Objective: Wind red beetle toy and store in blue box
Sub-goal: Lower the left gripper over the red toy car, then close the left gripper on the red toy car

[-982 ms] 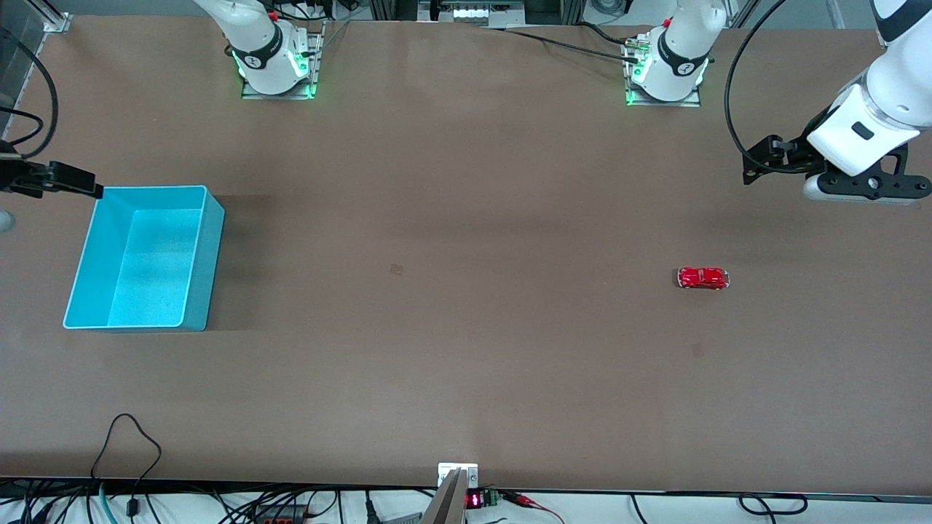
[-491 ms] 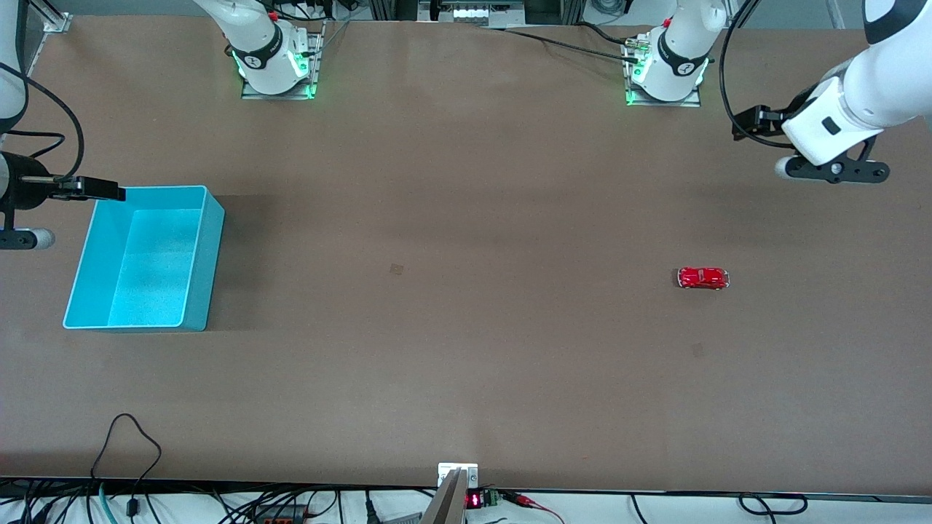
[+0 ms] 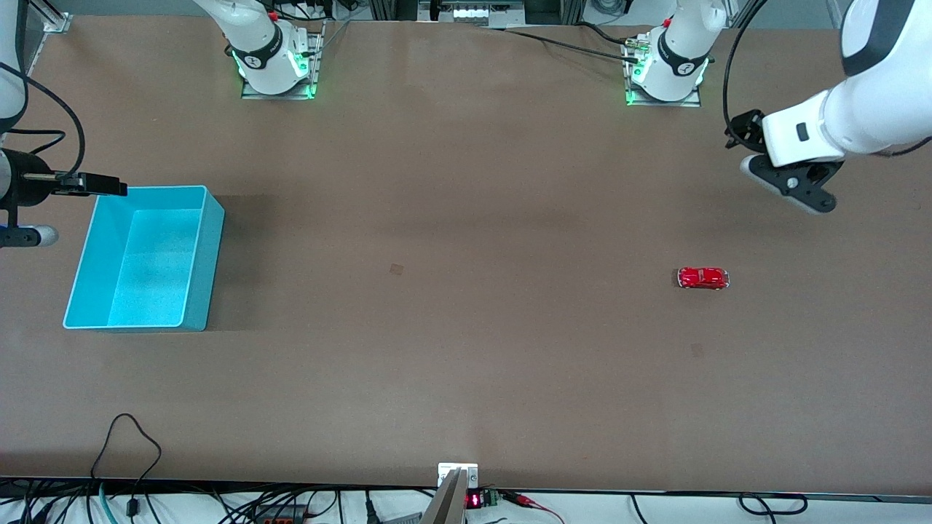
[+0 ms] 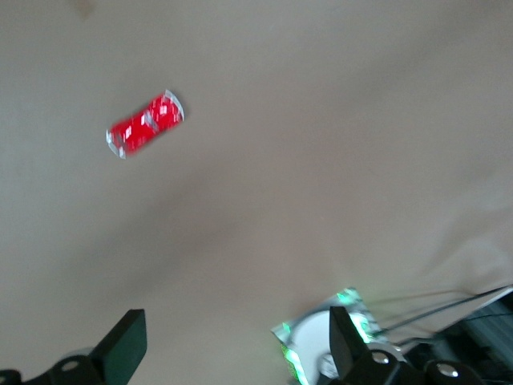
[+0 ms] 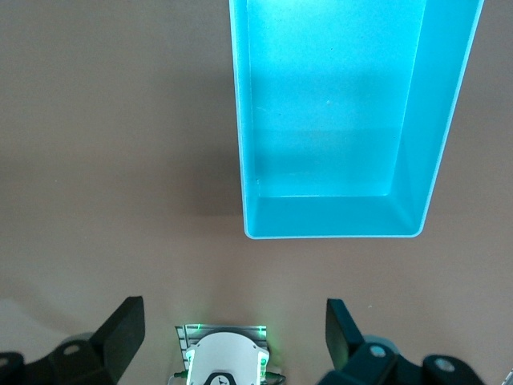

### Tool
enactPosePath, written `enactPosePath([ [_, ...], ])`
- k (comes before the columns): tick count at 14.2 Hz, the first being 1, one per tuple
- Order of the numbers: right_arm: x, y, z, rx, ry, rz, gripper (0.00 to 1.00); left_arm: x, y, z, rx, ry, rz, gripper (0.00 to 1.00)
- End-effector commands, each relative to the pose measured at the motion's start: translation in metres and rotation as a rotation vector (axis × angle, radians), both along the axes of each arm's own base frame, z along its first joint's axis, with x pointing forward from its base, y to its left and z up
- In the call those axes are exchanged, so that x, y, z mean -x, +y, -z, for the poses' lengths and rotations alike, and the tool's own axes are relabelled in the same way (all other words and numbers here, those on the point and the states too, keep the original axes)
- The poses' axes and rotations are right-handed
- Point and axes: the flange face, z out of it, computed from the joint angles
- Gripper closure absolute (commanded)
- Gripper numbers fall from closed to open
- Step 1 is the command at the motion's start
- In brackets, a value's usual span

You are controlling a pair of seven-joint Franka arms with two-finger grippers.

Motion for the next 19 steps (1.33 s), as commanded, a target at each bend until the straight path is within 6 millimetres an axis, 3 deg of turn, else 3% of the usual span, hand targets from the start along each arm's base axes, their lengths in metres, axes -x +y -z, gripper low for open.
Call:
enactPosePath([
  [1,0.001,0.001,-0.007,-0.003,0.001,0.001,0.00,-0.004,0.005,0.034,-0.009,-0.068,0.216,0.00],
  [5,0.001,0.000,-0.008,-0.003,-0.002,-0.011,0.00,-0.014,0.017,0.098,0.024,-0.181,0.484,0.00],
  [9,0.000,0.000,-0.009,-0.001,-0.003,-0.011,0.00,-0.042,0.056,0.181,0.039,-0.214,0.743,0.00],
  [11,0.000,0.001,-0.009,-0.004,-0.004,-0.008,0.00,-0.049,0.072,0.220,0.047,-0.211,0.802,0.00],
  [13,0.000,0.002,-0.009,0.000,-0.003,-0.011,0.00,-0.048,0.072,0.252,0.071,-0.176,0.816,0.00],
  [16,0.000,0.001,-0.009,-0.006,-0.005,-0.012,0.00,-0.053,0.069,0.284,0.092,-0.206,0.886,0.00],
  [19,0.000,0.000,-0.009,-0.007,-0.006,-0.010,0.00,-0.053,0.070,0.300,0.101,-0.208,0.891,0.00],
])
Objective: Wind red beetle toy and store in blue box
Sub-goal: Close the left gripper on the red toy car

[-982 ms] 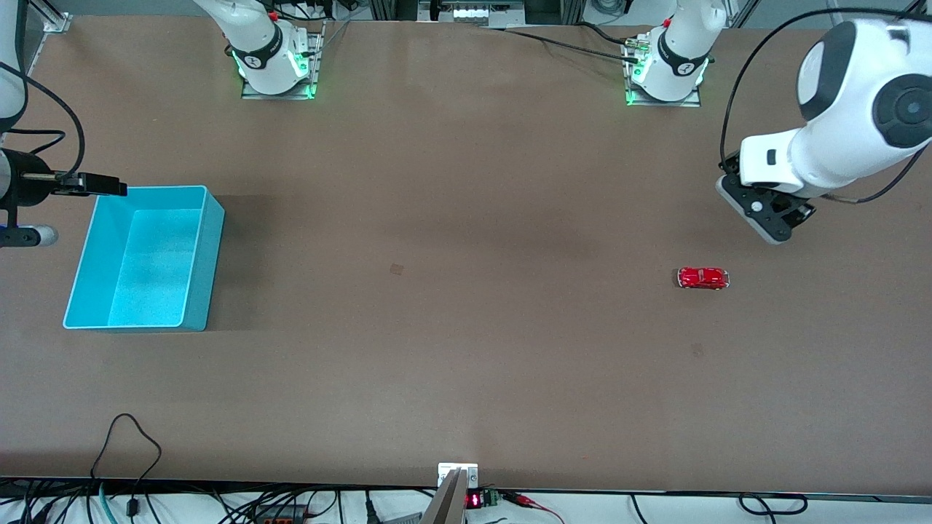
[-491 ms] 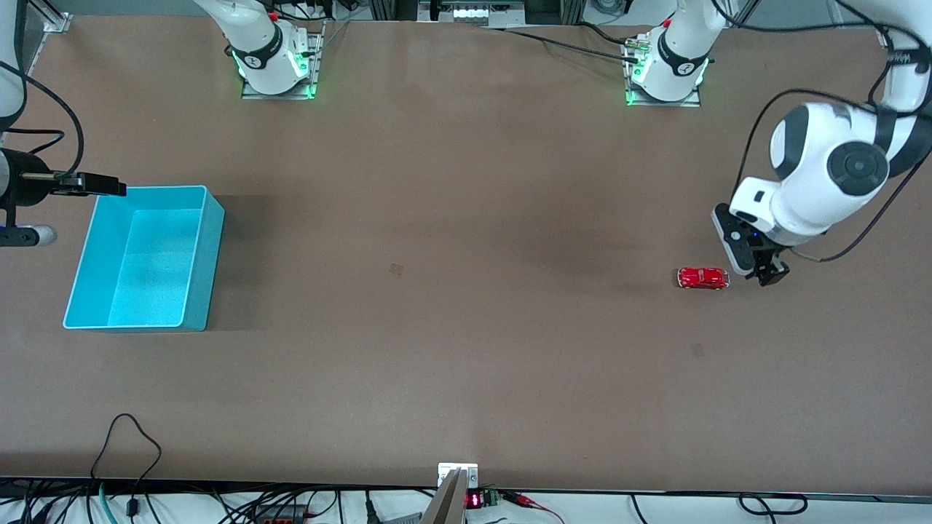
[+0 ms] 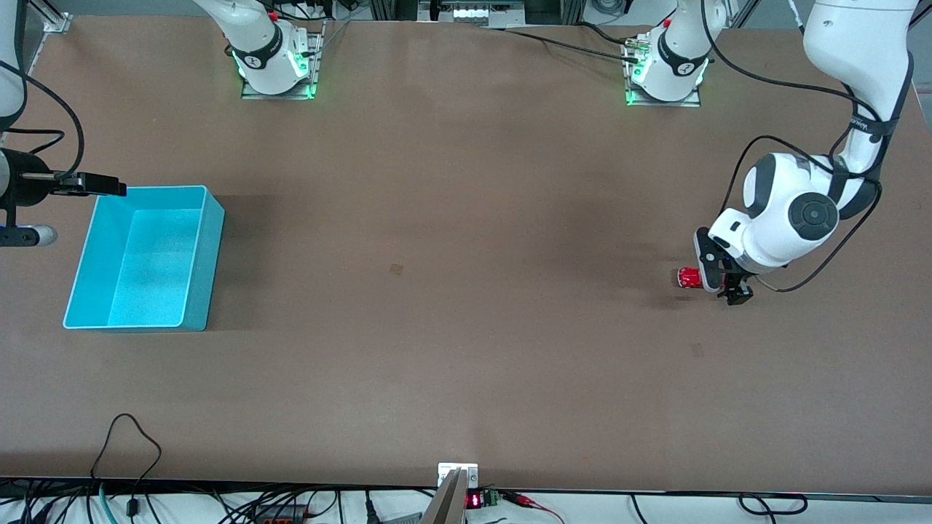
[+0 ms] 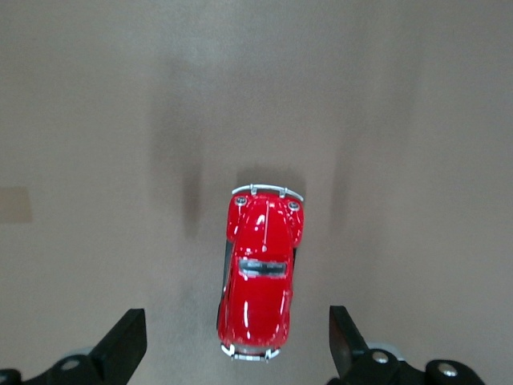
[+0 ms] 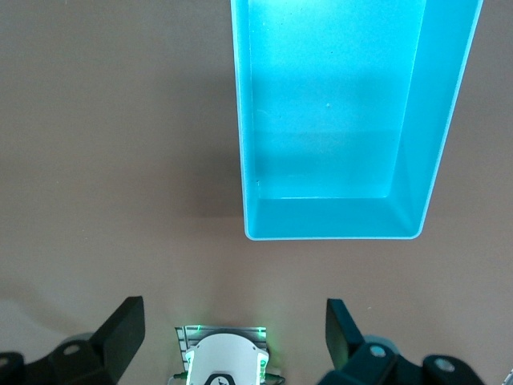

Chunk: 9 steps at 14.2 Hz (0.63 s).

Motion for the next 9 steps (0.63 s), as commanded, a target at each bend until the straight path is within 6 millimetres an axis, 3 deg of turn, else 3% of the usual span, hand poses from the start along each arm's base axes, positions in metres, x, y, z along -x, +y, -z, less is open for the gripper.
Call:
enactPosePath([
  [1,0.001,-0.001,-0.006,-0.007,0.002,-0.004,0.00,-0.004,0.002,0.007,-0.005,0.000,0.053,0.03],
  [4,0.002,-0.002,-0.006,-0.007,0.003,-0.004,0.00,-0.003,-0.004,0.016,-0.001,0.018,0.087,0.46],
  [6,0.001,-0.001,-0.007,-0.007,0.000,-0.005,0.00,-0.003,-0.004,0.018,-0.001,0.020,0.087,0.66],
  [7,0.002,-0.002,-0.006,-0.006,0.003,-0.001,0.00,-0.004,-0.003,0.017,-0.001,0.018,0.085,0.75],
  [9,0.001,-0.003,-0.005,-0.006,0.005,0.001,0.00,-0.004,-0.002,0.017,-0.001,0.018,0.085,0.81],
])
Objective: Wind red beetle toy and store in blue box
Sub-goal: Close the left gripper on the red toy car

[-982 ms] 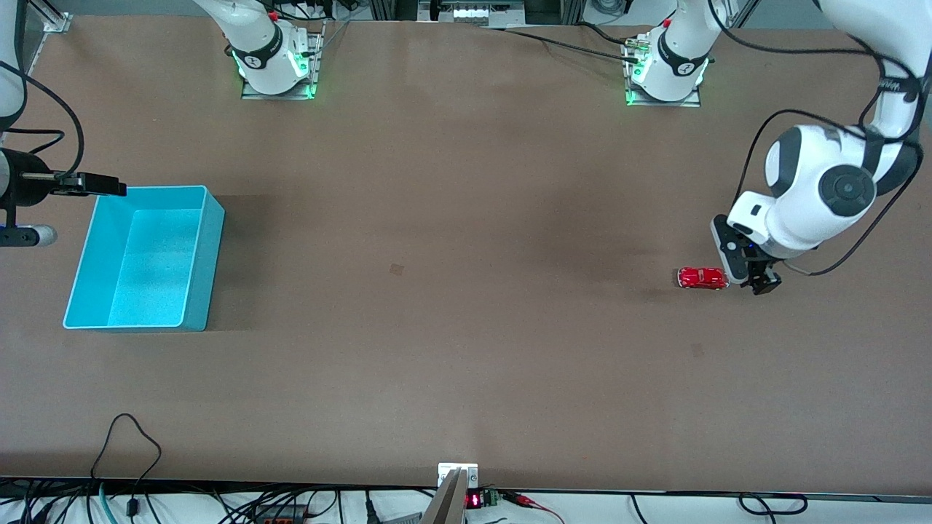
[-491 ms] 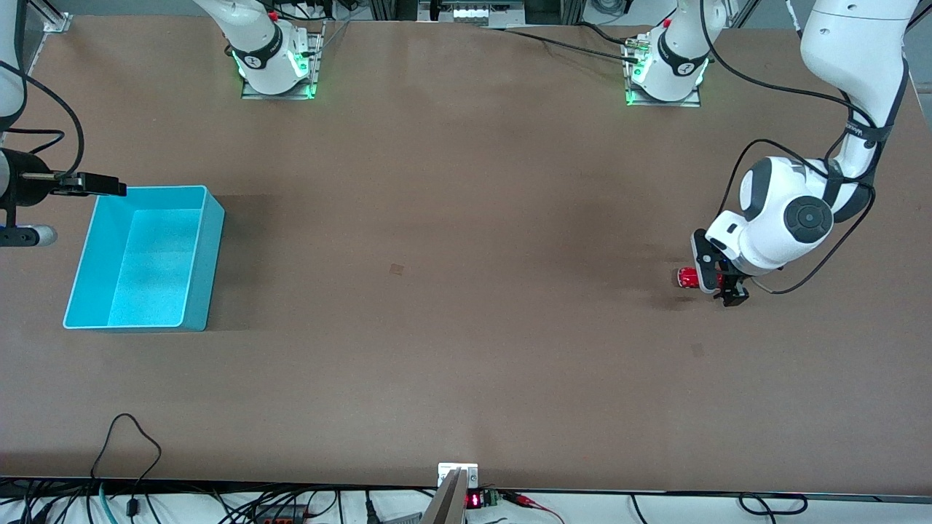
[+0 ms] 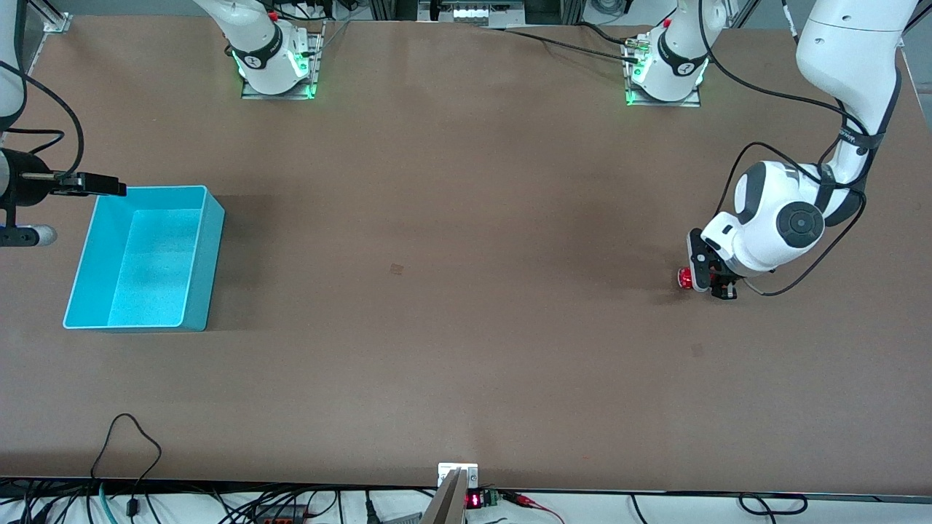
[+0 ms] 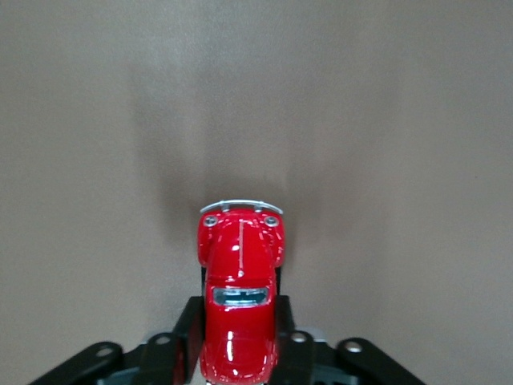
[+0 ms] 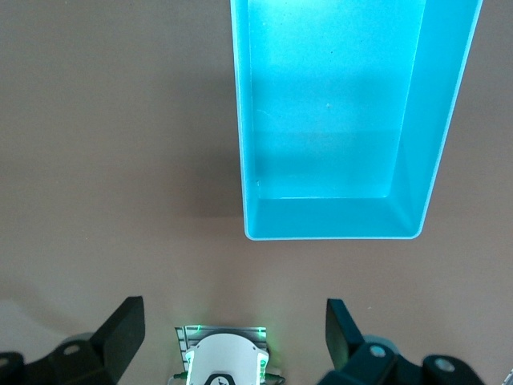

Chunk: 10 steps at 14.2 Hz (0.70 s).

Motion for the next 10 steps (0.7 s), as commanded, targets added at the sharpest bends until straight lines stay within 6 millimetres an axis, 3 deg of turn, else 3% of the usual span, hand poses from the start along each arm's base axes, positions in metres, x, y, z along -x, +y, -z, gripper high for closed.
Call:
enactPosePath([
  [1,0.001,-0.002,-0.005,-0.006,0.005,0.000,0.00,-0.006,0.001,-0.001,-0.009,-0.009,0.027,0.81],
  [6,0.001,-0.002,-0.006,-0.007,0.002,-0.002,0.00,-0.005,0.012,0.002,-0.011,-0.002,0.011,0.81],
  [10,0.001,-0.002,-0.005,-0.007,0.003,-0.003,0.00,-0.001,0.076,0.010,-0.003,0.009,-0.030,0.81],
])
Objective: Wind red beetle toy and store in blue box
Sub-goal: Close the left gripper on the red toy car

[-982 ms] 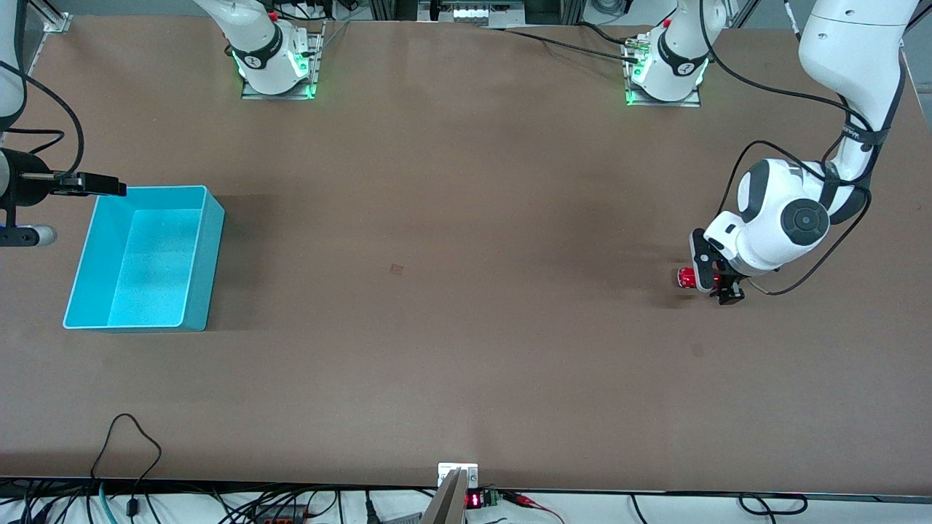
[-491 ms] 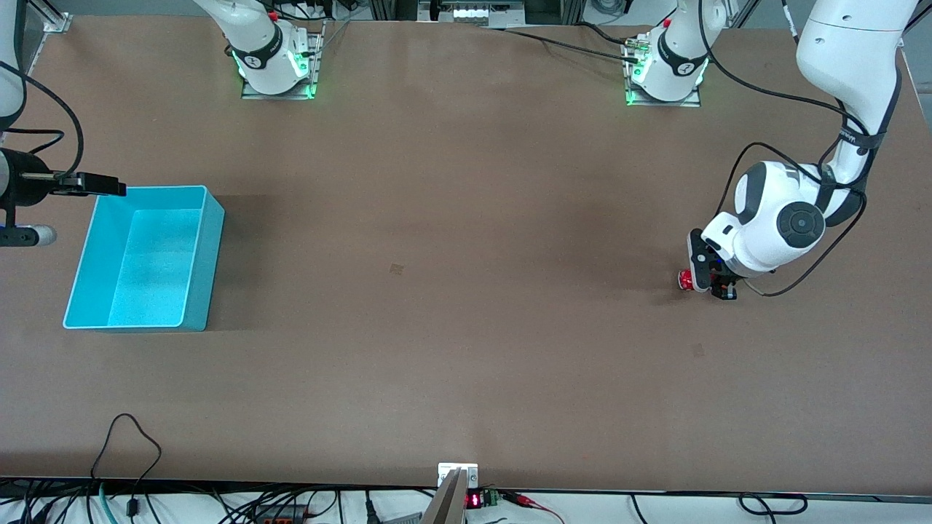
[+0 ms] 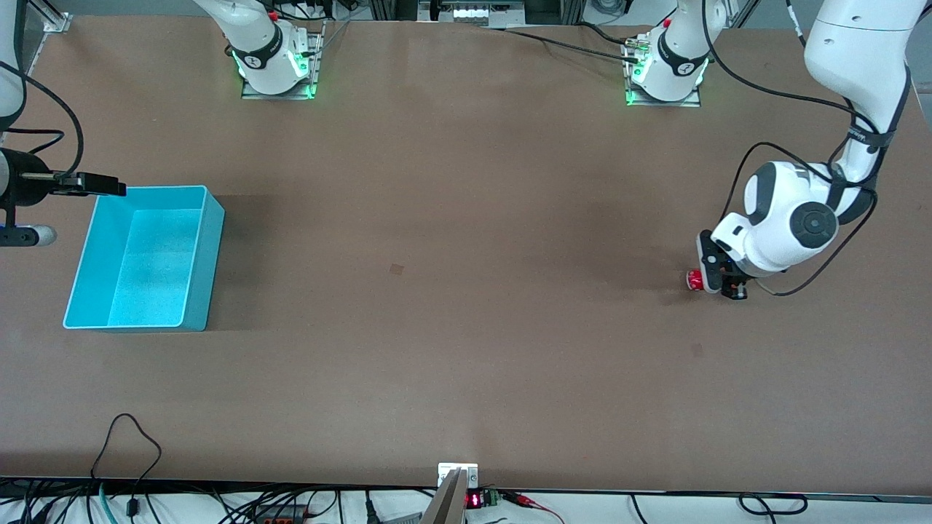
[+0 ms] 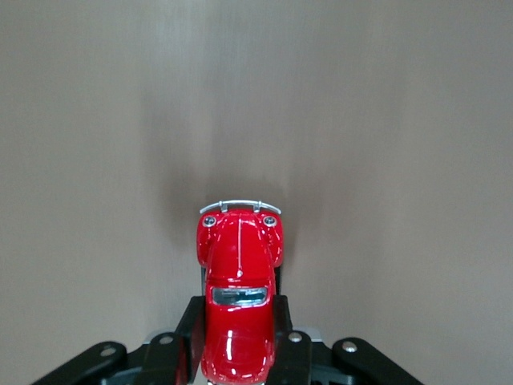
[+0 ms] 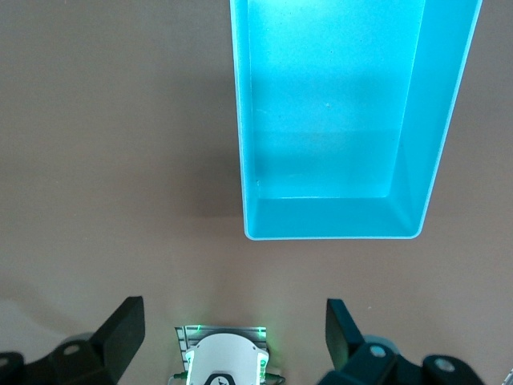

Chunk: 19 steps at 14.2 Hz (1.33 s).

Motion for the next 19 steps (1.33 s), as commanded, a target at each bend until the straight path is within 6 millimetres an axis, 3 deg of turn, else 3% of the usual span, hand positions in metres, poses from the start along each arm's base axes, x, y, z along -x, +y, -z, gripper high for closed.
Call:
enactPosePath([
  [1,0.001,-0.002,-0.005,-0.007,0.003,-0.004,0.00,-0.003,0.053,0.012,0.002,0.009,0.009,0.80],
  [4,0.001,-0.002,-0.005,-0.007,0.004,-0.002,0.00,-0.004,0.083,0.011,0.003,0.002,0.017,0.79],
  [16,0.001,-0.003,-0.002,-0.009,0.010,-0.005,0.00,0.000,0.100,0.012,0.007,0.005,0.028,0.77],
  [17,0.001,-0.003,-0.002,-0.009,0.010,-0.005,0.00,-0.001,0.098,0.011,0.007,0.002,0.033,0.72],
  [18,0.001,-0.004,-0.002,-0.009,0.009,-0.003,0.00,-0.002,0.096,0.010,0.008,-0.002,0.031,0.47],
  [19,0.001,-0.003,-0.002,-0.009,0.010,-0.005,0.00,-0.002,0.102,0.004,0.006,-0.010,0.026,0.00],
])
